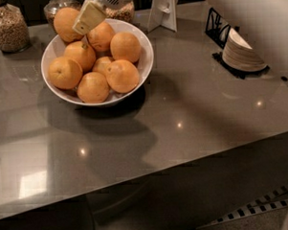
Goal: Pick orange from white bowl
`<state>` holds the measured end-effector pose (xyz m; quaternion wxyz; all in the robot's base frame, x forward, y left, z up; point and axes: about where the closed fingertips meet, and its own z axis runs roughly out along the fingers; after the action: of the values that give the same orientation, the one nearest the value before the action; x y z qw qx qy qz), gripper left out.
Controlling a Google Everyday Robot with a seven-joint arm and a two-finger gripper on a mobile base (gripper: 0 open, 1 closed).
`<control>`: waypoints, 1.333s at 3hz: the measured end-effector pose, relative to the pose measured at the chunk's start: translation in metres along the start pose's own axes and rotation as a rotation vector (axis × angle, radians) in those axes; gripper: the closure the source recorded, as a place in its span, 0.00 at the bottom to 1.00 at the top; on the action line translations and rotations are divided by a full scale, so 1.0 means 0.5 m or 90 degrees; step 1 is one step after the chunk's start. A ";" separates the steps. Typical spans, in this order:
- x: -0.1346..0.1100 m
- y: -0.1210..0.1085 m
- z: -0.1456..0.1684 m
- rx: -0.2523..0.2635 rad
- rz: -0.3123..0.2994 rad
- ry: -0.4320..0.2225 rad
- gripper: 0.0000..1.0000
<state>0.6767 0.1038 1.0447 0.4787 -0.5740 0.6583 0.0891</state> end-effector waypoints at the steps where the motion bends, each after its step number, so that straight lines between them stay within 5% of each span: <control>1: -0.005 -0.007 0.032 -0.008 0.021 -0.014 0.25; 4: -0.013 -0.005 0.148 -0.078 0.073 -0.042 0.25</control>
Offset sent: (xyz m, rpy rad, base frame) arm 0.0331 0.0382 -0.0166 0.0875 0.0831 0.0333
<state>0.7171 0.1569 1.0117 0.4583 -0.5601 0.6675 0.1753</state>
